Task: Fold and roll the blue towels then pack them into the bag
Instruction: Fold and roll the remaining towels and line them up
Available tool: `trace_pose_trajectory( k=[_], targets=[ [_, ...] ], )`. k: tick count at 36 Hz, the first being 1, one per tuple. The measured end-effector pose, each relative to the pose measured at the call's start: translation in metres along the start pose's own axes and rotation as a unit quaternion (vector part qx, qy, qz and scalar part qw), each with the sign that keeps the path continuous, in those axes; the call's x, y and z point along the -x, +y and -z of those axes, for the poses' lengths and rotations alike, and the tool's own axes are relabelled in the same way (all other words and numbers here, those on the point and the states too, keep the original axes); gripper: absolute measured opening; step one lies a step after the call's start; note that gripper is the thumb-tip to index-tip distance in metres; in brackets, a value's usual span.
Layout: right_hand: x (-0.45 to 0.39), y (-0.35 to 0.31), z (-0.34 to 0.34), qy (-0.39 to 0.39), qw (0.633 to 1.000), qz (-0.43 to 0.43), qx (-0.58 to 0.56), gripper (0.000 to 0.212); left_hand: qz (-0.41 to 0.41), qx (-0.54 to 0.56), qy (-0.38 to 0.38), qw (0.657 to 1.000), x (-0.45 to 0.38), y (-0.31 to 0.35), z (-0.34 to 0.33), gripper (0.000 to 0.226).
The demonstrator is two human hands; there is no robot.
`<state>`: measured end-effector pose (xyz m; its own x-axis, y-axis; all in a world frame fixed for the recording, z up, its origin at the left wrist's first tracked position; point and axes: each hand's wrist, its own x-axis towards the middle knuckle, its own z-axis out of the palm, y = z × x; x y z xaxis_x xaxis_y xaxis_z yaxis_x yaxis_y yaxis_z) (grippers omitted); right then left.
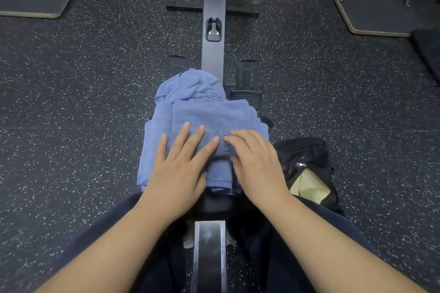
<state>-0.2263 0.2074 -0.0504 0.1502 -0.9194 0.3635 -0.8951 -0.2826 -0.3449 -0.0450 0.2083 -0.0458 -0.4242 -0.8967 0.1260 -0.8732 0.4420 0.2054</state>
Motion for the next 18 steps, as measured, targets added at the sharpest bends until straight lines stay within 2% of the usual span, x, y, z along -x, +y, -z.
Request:
trace_pose_trajectory(
  k=[13, 18],
  targets=[
    [-0.011, 0.004, -0.004, -0.033, 0.999, 0.007, -0.01, 0.038, 0.006, 0.002, -0.024, 1.0, -0.001, -0.001, -0.004, 0.072],
    [-0.009, 0.004, -0.003, -0.005, 1.0, 0.022, -0.01, 0.037, 0.01, 0.008, -0.018, 1.0, -0.006, -0.005, -0.006, 0.08]
  ],
)
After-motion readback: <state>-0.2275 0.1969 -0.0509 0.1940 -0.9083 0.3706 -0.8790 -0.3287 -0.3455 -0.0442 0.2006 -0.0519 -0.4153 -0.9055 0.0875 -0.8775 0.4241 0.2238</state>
